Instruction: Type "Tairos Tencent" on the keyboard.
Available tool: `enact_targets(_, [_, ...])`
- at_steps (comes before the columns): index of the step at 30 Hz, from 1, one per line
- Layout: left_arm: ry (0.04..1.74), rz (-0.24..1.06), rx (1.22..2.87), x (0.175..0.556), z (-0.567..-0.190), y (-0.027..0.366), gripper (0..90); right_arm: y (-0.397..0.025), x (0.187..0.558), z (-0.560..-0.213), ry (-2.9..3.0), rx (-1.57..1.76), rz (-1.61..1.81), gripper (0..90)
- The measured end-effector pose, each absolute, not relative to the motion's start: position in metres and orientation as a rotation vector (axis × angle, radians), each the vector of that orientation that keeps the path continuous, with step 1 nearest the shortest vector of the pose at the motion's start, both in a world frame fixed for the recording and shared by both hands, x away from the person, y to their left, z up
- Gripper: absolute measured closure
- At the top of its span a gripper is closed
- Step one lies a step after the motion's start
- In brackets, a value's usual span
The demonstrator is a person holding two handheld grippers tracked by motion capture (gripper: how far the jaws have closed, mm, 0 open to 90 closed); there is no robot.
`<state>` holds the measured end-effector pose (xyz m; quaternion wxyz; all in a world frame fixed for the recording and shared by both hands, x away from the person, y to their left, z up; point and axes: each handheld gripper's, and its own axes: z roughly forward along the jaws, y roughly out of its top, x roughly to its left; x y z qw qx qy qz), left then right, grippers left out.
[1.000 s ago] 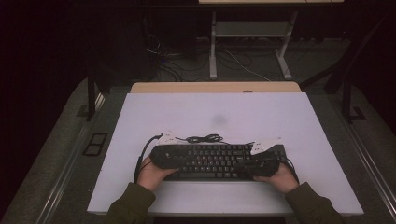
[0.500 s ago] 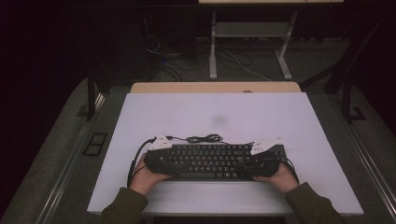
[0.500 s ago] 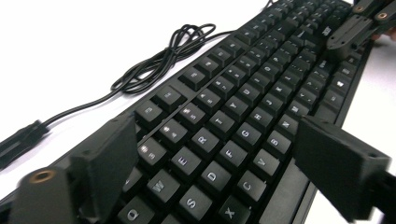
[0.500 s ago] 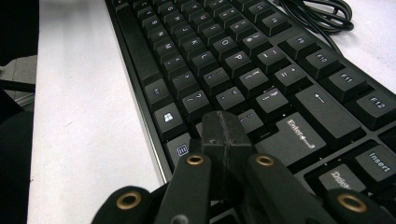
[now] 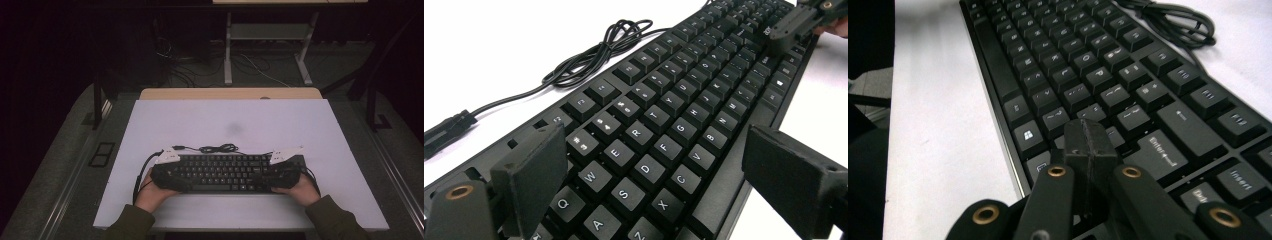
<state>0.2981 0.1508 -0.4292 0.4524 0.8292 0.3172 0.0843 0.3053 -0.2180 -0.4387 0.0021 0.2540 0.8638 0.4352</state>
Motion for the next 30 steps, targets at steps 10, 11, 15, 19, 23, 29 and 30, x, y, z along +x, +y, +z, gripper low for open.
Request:
enact_targets(10, [0.77, 0.209, 2.047, 0.297, -0.429, 0.15, 10.7, -0.215, 0.311, -0.429, 2.657, 0.811, 1.458, 76.5])
enact_targets(11, [0.771, 0.208, 2.044, 0.297, -0.429, 0.151, 10.7, -0.214, 0.312, -0.429, 2.65, 0.812, 1.466, 73.7])
enact_targets(15, [0.774, 0.208, 2.038, 0.297, -0.429, 0.151, 10.9, -0.211, 0.315, -0.427, 2.633, 0.816, 1.488, 65.1])
enact_targets(19, [0.774, 0.21, 2.04, 0.297, -0.429, 0.151, 11.4, -0.207, 0.318, -0.426, 2.618, 0.837, 1.5, 55.7])
enact_targets(23, [0.772, 0.211, 2.04, 0.297, -0.429, 0.152, 12.0, -0.203, 0.322, -0.424, 2.606, 0.845, 1.512, 46.9])
enact_targets(29, [0.77, 0.214, 2.038, 0.297, -0.429, 0.152, 13.1, -0.198, 0.326, -0.421, 2.572, 0.847, 1.525, 37.9])
enact_targets(30, [0.77, 0.214, 2.038, 0.297, -0.429, 0.152, 13.2, -0.198, 0.327, -0.42, 2.568, 0.851, 1.529, 37.1])
